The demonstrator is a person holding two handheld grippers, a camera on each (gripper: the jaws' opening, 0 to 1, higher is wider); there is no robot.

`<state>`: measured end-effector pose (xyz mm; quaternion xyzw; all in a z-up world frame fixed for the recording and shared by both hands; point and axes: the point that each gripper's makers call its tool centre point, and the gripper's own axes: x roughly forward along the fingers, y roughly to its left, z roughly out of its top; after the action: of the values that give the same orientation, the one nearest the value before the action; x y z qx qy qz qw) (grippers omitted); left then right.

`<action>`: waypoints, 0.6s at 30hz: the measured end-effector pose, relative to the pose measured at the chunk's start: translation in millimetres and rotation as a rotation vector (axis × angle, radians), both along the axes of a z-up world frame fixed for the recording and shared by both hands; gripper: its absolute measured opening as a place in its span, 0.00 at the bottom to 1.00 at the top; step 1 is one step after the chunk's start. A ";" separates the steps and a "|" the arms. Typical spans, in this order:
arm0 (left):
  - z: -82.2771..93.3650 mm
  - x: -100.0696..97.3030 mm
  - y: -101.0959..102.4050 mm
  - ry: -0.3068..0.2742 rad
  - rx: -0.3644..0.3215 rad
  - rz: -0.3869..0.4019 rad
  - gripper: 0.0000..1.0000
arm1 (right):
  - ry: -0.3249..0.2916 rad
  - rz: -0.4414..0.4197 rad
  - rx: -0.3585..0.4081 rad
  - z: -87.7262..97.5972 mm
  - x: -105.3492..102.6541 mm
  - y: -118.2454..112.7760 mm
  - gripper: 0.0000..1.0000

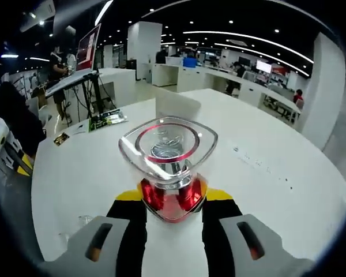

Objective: Arrange the skincare products in the storage area until every visible bottle or jar stands upright without overlapping.

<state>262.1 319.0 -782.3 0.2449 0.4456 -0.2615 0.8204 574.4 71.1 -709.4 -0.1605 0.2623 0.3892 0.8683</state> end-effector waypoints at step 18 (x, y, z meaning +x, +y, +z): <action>-1.7 -1.1 0.8 0.011 0.003 0.004 0.12 | -0.004 0.015 -0.015 -3.2 11.2 -0.4 0.33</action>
<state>261.0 319.8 -784.0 0.2438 0.4507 -0.2607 0.8182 585.6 70.7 -712.6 -0.1696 0.2623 0.3934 0.8647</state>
